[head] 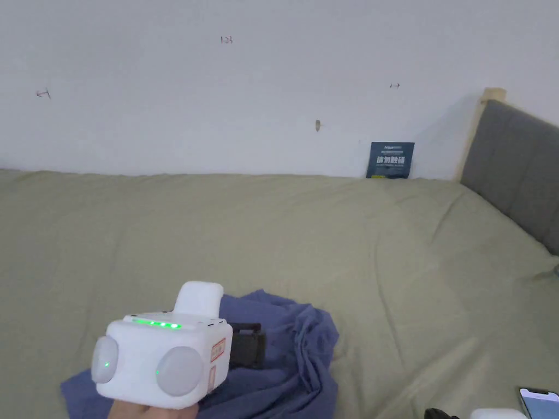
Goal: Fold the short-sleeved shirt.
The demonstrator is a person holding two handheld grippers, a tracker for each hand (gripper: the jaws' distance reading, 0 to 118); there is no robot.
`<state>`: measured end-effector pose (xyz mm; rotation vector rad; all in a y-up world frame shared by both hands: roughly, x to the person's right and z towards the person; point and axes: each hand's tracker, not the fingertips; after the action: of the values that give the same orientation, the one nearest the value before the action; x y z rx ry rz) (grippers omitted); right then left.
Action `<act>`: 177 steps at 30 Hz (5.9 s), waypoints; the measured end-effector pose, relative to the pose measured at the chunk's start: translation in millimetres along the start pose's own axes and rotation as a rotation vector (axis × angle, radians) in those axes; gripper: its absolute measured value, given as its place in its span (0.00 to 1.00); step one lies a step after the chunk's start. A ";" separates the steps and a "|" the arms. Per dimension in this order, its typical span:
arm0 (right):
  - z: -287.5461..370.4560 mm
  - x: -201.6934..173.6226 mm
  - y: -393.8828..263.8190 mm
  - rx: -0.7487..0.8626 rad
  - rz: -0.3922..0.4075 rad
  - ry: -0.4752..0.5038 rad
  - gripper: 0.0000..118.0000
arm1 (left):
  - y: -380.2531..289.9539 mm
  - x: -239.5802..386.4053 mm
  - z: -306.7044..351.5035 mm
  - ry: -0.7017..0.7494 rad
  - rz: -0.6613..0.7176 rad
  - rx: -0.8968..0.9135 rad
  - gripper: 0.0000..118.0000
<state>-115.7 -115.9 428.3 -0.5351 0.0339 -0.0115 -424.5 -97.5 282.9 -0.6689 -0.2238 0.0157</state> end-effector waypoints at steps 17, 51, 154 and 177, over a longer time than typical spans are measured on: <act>40.7 -41.0 13.4 0.129 0.053 0.060 0.01 | -94.2 -76.1 215.6 0.359 0.097 0.274 0.00; -66.2 -39.7 6.5 -0.105 0.111 0.019 0.01 | -73.5 -214.5 -133.4 0.319 0.056 -0.397 0.89; -271.8 -21.1 442.6 0.140 0.196 -0.011 0.04 | 328.9 -210.4 -12.1 0.536 0.112 0.282 0.00; -200.0 7.9 71.4 -0.198 0.200 0.063 0.04 | -27.2 -190.0 -14.7 0.363 0.105 -0.171 0.00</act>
<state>-114.7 -156.6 219.7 -0.7268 0.1514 0.1717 -608.3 -144.3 250.3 -0.8396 0.1617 -0.0245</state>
